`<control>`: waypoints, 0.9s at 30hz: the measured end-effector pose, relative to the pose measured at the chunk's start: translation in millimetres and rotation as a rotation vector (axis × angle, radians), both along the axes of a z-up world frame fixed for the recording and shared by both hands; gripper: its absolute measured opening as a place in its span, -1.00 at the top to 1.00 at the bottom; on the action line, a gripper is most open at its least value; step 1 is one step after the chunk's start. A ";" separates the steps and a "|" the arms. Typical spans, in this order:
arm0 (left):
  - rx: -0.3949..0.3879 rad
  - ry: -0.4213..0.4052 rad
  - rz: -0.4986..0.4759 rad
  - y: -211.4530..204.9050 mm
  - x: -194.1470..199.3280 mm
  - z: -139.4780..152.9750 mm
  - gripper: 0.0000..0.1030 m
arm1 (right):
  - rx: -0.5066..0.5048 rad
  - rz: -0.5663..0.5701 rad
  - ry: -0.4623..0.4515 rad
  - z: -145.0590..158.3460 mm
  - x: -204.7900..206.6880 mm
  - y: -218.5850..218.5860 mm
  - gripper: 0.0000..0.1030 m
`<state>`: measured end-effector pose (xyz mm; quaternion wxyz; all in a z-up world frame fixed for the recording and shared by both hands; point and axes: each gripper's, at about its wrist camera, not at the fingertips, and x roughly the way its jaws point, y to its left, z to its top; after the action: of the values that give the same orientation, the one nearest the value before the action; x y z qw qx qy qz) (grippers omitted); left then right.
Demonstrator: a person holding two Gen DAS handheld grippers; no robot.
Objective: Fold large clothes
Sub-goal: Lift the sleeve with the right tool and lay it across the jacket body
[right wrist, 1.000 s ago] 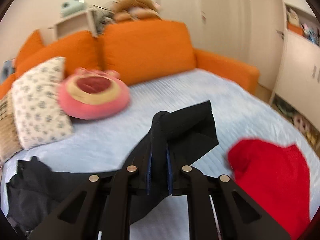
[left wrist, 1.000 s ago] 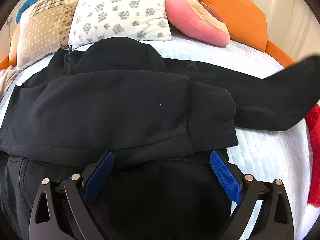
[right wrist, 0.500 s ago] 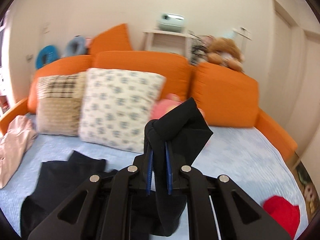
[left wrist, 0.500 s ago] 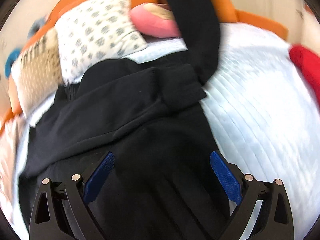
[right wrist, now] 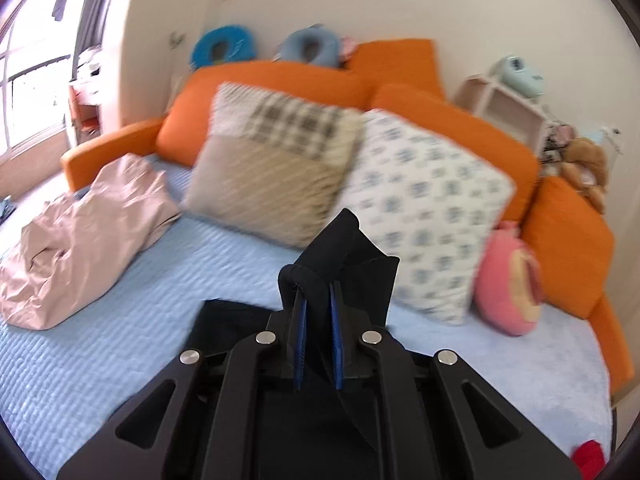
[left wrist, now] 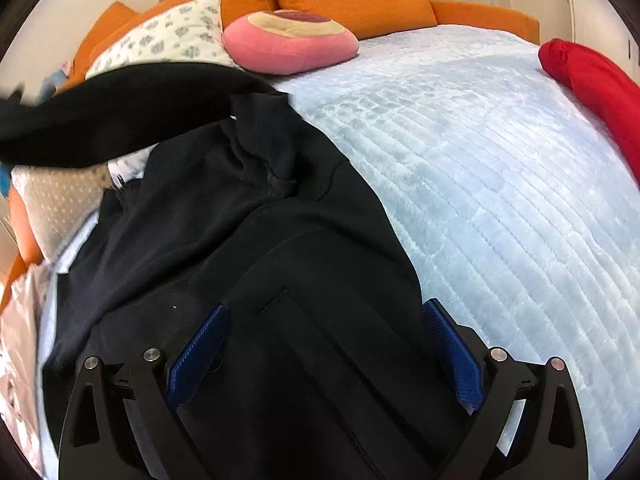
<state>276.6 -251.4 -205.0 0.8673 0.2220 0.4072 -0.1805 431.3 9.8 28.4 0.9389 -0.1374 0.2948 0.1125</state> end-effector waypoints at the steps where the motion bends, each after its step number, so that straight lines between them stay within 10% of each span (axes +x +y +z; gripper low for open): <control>1: -0.006 0.008 -0.001 0.9 1.4 -1.4 -0.90 | 0.003 0.010 0.018 -11.1 1.4 12.7 0.78; 16: -0.131 0.077 -0.002 13.8 8.5 -8.9 -0.93 | -0.224 0.007 0.265 -245.6 19.8 134.1 0.73; 25: -0.155 0.092 -0.003 17.8 9.2 -10.1 -0.94 | -0.418 -0.032 0.259 -259.3 -0.8 158.7 -0.07; 27: -0.154 0.092 -0.003 17.4 9.0 -10.3 -0.94 | -0.377 -0.003 0.303 -250.1 -8.6 162.7 -0.79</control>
<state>285.7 -233.9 -215.2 0.8620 0.1469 0.4310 -0.2227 422.7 172.5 -221.7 0.8420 -0.2914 0.4481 0.0734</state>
